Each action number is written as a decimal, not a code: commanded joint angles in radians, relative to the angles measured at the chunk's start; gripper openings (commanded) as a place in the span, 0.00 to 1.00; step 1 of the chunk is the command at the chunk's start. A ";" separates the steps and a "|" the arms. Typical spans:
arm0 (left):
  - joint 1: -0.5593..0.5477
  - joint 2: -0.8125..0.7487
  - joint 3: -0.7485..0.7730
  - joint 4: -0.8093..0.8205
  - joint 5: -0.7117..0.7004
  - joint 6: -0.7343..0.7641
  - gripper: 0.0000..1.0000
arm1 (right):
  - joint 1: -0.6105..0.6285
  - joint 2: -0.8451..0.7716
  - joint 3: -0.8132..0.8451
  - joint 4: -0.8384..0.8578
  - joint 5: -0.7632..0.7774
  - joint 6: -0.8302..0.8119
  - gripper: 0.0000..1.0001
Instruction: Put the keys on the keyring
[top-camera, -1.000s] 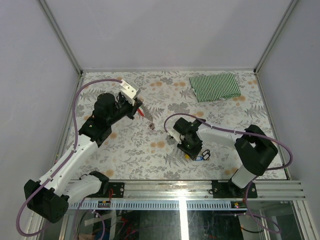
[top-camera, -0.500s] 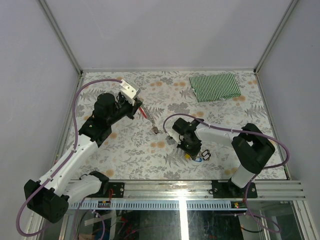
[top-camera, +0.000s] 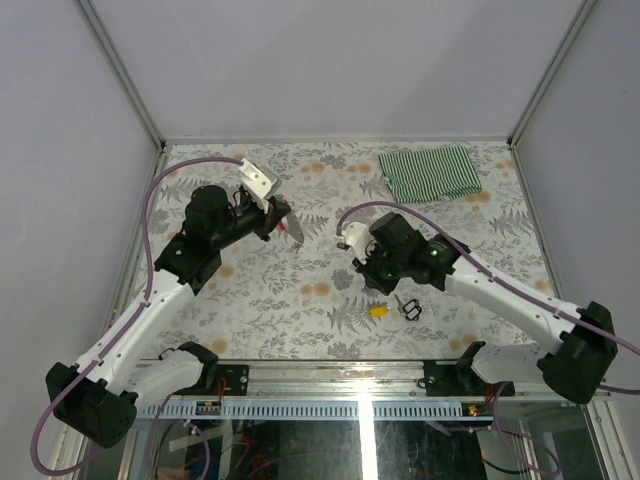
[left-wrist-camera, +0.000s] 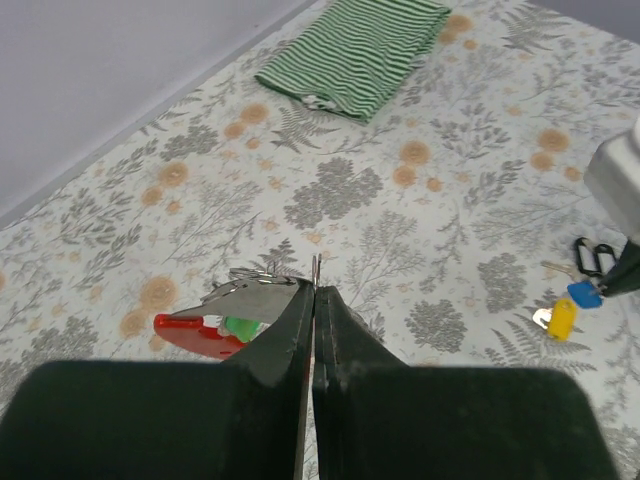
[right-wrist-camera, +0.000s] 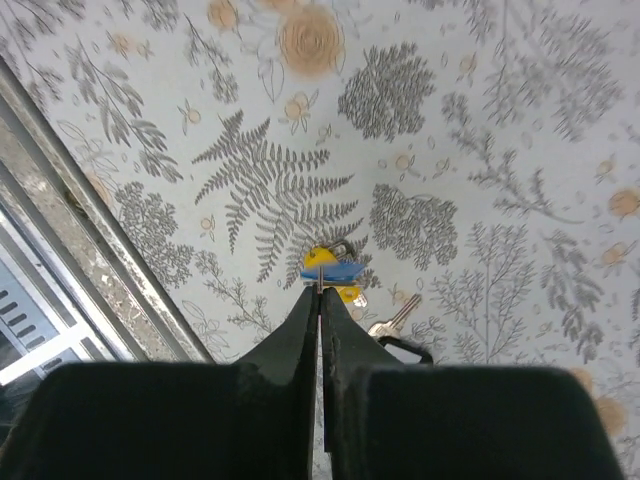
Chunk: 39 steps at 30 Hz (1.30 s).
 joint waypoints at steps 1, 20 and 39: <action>-0.003 0.012 0.122 -0.036 0.124 0.001 0.00 | 0.008 -0.116 0.031 0.133 -0.042 -0.055 0.00; -0.228 -0.056 0.123 0.074 0.000 0.019 0.00 | 0.008 -0.402 -0.016 0.661 -0.148 -0.052 0.00; -0.498 -0.099 0.147 0.115 -0.306 0.212 0.00 | 0.008 -0.328 0.051 0.701 -0.316 0.061 0.00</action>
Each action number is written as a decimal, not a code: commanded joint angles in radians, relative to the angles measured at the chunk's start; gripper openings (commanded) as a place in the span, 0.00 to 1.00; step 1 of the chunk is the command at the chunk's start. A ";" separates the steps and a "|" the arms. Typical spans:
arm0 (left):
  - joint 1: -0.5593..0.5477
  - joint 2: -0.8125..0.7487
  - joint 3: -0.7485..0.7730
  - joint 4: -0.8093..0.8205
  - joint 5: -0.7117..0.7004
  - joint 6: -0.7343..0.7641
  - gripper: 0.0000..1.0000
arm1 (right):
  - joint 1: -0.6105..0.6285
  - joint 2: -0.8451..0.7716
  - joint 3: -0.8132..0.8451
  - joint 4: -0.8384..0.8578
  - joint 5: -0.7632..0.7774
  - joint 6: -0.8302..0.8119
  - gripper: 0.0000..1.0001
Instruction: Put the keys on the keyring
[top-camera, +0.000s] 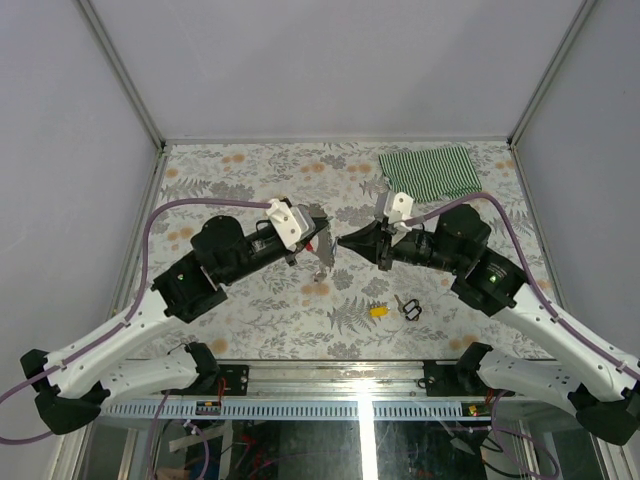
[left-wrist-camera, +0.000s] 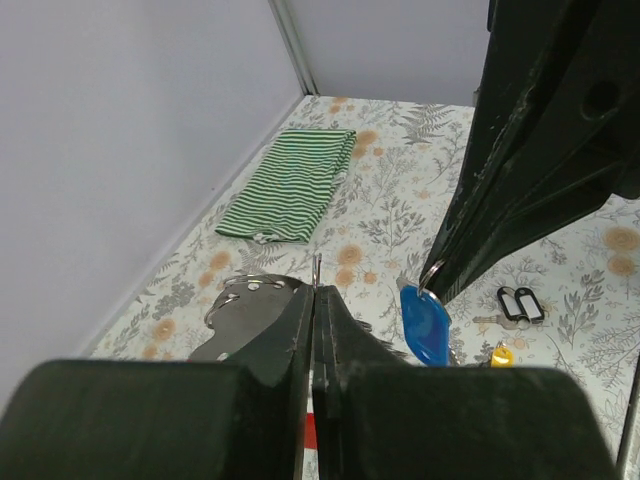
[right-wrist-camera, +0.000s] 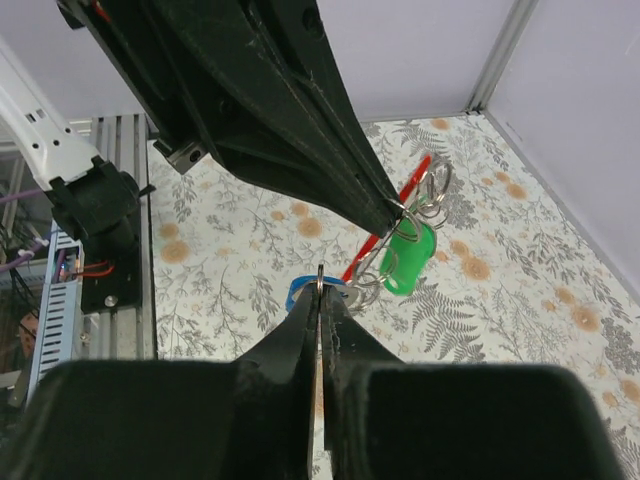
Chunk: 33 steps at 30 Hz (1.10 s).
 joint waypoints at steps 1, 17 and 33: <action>-0.023 -0.026 0.041 0.100 -0.058 0.054 0.00 | 0.007 0.006 0.053 0.091 -0.015 0.061 0.00; -0.050 -0.031 0.050 0.092 -0.035 0.073 0.00 | 0.007 0.039 0.073 0.135 0.048 0.112 0.00; -0.056 -0.034 0.049 0.075 0.001 0.083 0.00 | 0.006 0.034 0.070 0.159 0.096 0.129 0.00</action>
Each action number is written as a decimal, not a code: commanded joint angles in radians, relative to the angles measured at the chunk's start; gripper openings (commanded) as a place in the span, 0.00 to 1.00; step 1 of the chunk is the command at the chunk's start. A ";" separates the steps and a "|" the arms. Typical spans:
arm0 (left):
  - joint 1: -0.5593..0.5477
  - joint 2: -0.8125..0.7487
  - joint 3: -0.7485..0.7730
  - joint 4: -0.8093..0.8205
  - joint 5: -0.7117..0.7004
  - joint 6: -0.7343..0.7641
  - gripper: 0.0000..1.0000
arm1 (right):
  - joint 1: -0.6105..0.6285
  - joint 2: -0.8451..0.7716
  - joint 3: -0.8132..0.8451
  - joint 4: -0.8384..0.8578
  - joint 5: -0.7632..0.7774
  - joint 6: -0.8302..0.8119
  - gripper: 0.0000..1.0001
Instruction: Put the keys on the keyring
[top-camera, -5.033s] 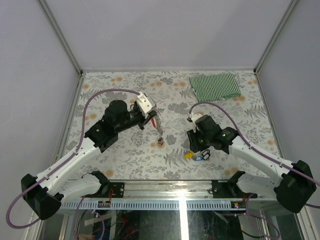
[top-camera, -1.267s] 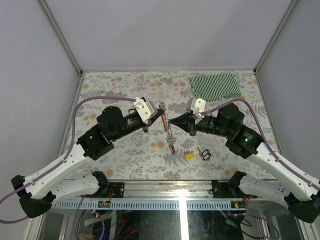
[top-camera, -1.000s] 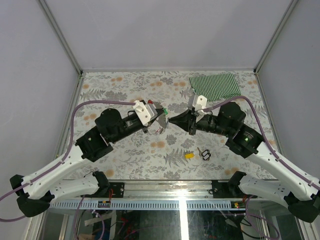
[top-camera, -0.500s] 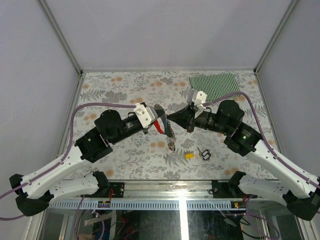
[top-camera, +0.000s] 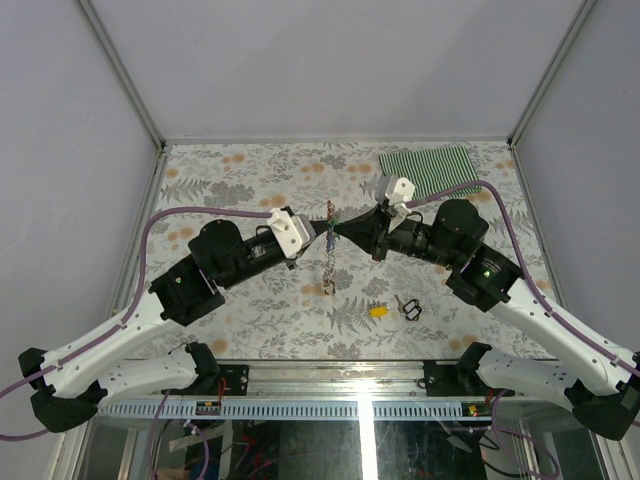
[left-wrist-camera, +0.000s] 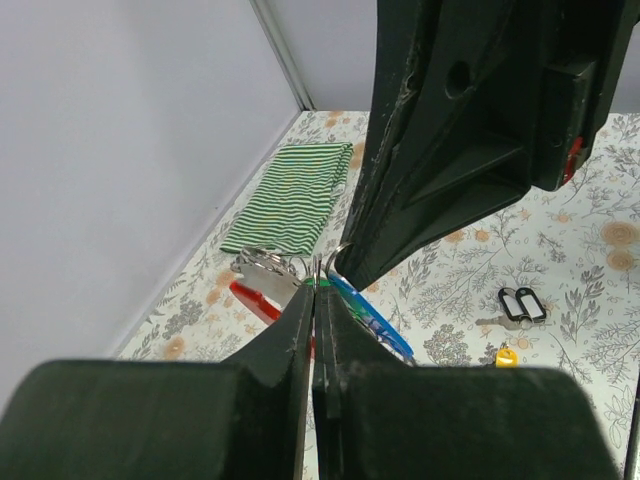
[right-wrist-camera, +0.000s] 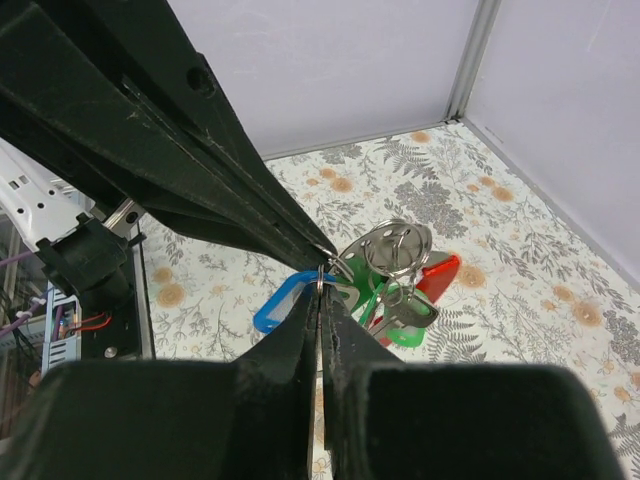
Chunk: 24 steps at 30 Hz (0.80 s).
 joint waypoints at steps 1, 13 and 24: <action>-0.007 -0.018 0.042 0.073 0.025 0.021 0.00 | 0.007 -0.007 0.047 0.071 0.026 0.013 0.00; -0.009 -0.029 0.036 0.068 0.040 0.025 0.00 | 0.007 -0.007 0.044 0.069 0.056 0.019 0.00; -0.008 -0.030 0.040 0.052 0.059 0.028 0.00 | 0.007 -0.008 0.041 0.076 0.072 0.030 0.00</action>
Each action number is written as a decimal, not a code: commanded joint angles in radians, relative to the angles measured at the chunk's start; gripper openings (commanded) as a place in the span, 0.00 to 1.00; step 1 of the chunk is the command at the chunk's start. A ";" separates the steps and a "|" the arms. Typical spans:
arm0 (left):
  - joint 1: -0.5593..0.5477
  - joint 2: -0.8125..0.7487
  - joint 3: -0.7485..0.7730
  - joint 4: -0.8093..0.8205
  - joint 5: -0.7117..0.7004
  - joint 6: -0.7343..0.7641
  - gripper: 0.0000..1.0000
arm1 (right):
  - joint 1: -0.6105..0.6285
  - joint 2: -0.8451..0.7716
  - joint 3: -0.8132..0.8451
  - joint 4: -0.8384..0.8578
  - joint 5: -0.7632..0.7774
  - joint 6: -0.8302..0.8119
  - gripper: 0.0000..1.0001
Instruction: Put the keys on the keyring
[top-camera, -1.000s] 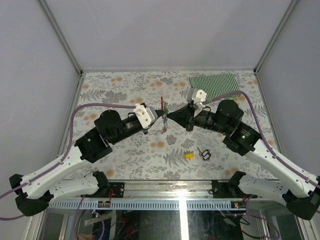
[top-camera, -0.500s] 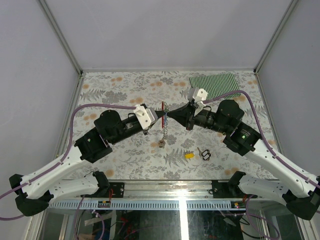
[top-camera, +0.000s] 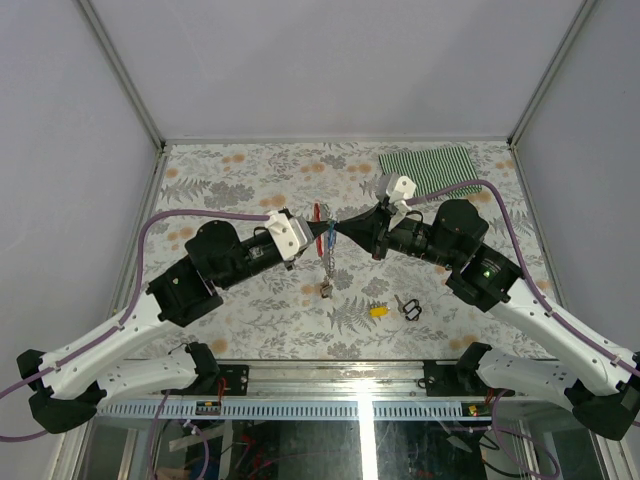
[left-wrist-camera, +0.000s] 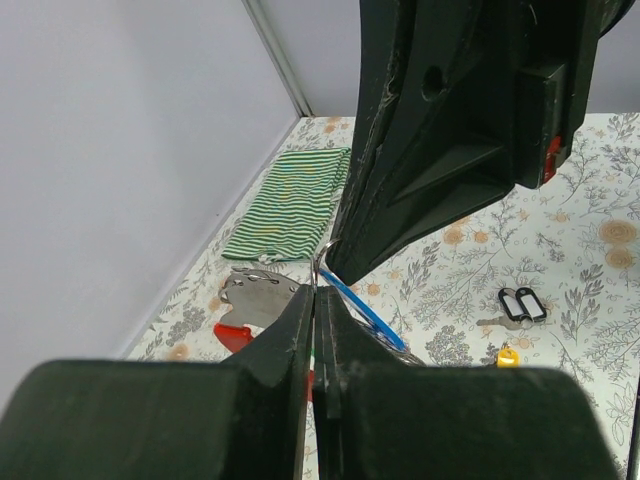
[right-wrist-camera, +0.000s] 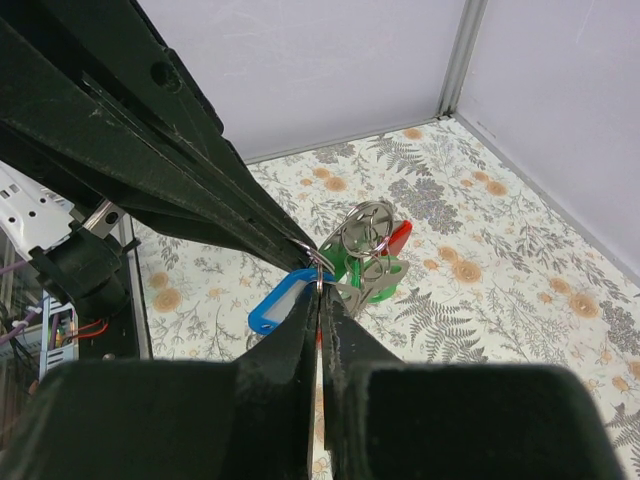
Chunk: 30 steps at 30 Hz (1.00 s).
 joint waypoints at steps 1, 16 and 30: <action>-0.008 -0.020 0.040 0.057 0.024 0.011 0.00 | 0.007 -0.009 0.041 0.073 0.044 0.018 0.00; -0.009 -0.052 0.018 0.102 0.028 -0.007 0.00 | 0.007 0.027 0.067 0.027 0.012 0.066 0.00; -0.010 -0.042 0.019 0.097 0.008 -0.006 0.00 | 0.007 -0.029 0.035 0.087 -0.142 0.031 0.00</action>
